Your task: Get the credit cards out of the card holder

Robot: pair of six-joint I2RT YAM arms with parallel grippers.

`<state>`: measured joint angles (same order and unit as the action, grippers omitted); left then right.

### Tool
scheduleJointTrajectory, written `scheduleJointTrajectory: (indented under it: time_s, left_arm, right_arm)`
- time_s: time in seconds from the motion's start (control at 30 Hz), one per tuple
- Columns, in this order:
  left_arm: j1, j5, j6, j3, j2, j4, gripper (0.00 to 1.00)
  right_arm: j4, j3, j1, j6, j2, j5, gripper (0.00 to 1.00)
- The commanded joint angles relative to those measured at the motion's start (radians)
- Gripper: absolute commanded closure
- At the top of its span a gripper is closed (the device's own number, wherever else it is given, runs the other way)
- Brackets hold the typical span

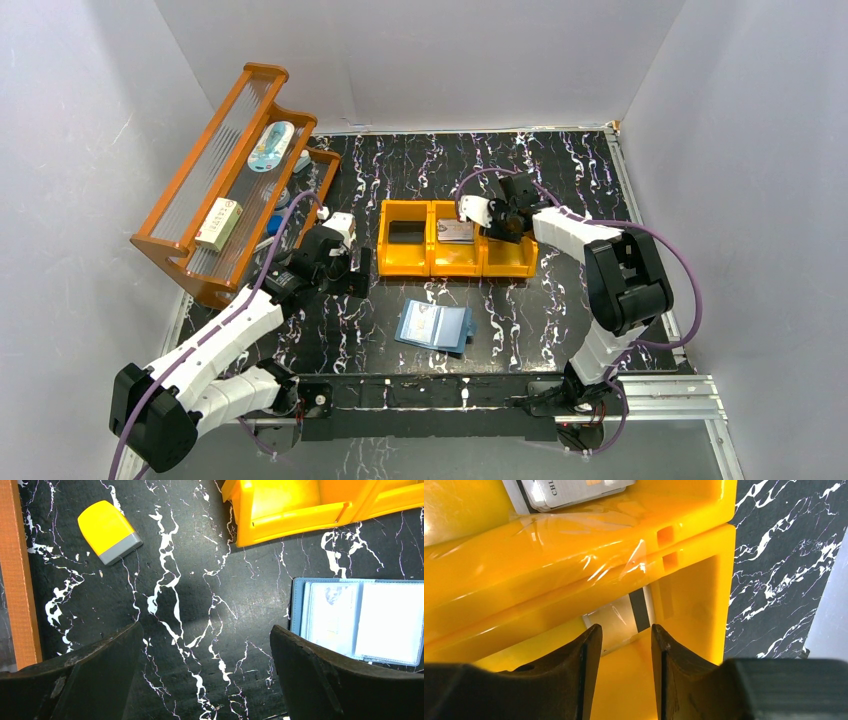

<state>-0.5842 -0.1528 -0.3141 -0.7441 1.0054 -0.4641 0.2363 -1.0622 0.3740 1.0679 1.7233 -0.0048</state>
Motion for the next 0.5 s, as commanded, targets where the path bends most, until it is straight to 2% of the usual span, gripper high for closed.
scheduleJointTrajectory:
  time_s: [0.0, 0.23, 0.3, 0.4, 0.43, 0.47]
  left_arm:
    - [0.003, 0.005, 0.007, 0.0, -0.001, 0.001, 0.02]
    - [0.004, 0.012, 0.009, 0.0, 0.0, 0.001, 0.02]
    - [0.004, 0.013, 0.01, 0.0, -0.002, 0.001, 0.02]
    - [0.004, 0.006, 0.01, -0.001, -0.005, 0.001, 0.02]
    - [0.004, 0.004, 0.01, 0.0, -0.008, 0.0, 0.01]
    - [0.004, 0.001, 0.01, -0.001, -0.011, 0.001, 0.02]
  right_arm:
    - [-0.003, 0.007, -0.001, -0.024, -0.054, -0.006, 0.5]
    - [-0.044, 0.021, -0.003, -0.149, -0.151, -0.058, 0.48]
    - [-0.064, 0.019, -0.002, -0.238, -0.215, -0.075, 0.43]
    - [-0.152, 0.026, -0.002, -0.466, -0.329, -0.104, 0.36]
    - [-0.174, 0.021, -0.003, -0.595, -0.368, -0.107, 0.34]
    - [-0.182, 0.023, -0.002, -0.743, -0.418, -0.108, 0.27]
